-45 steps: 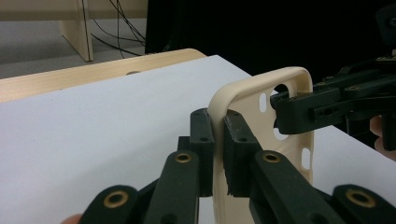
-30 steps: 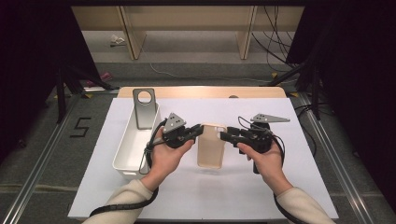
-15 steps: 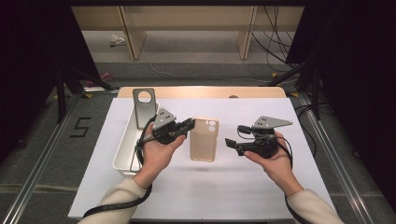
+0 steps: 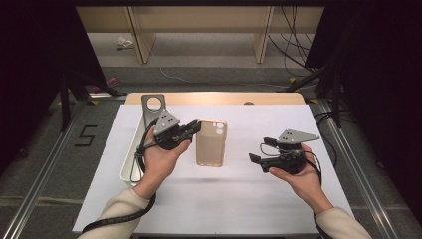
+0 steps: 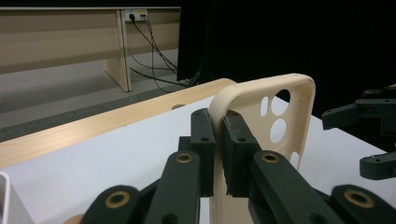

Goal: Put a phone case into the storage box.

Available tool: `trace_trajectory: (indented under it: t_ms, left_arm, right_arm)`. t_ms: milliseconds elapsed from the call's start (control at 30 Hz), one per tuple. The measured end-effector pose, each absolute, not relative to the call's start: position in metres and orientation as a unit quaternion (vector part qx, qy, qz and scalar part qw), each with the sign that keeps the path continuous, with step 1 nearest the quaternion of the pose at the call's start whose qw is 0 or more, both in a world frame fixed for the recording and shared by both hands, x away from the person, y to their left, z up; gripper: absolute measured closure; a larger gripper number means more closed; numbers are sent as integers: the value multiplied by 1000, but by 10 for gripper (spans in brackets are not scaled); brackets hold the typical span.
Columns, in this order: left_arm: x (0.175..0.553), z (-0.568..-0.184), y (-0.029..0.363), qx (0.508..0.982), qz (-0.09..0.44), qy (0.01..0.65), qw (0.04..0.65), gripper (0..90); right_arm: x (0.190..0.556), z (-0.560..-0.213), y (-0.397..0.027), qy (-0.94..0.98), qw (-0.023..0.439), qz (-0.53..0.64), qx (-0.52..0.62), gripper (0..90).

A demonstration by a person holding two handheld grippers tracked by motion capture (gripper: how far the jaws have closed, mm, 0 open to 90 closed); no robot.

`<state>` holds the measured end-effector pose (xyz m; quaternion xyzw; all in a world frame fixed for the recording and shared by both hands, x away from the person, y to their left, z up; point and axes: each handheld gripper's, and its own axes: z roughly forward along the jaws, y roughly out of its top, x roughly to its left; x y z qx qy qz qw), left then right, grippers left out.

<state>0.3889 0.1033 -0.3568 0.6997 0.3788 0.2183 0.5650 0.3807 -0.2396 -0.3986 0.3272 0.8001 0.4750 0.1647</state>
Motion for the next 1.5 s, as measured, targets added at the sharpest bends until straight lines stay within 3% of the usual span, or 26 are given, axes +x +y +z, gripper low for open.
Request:
trace_trajectory:
  t_ms: [1500]
  left_arm:
    - [400, -320, 182, 687, 255, 388, 559, 842]
  right_arm:
    - [367, -407, -269, 788, 170, 471, 359, 194]
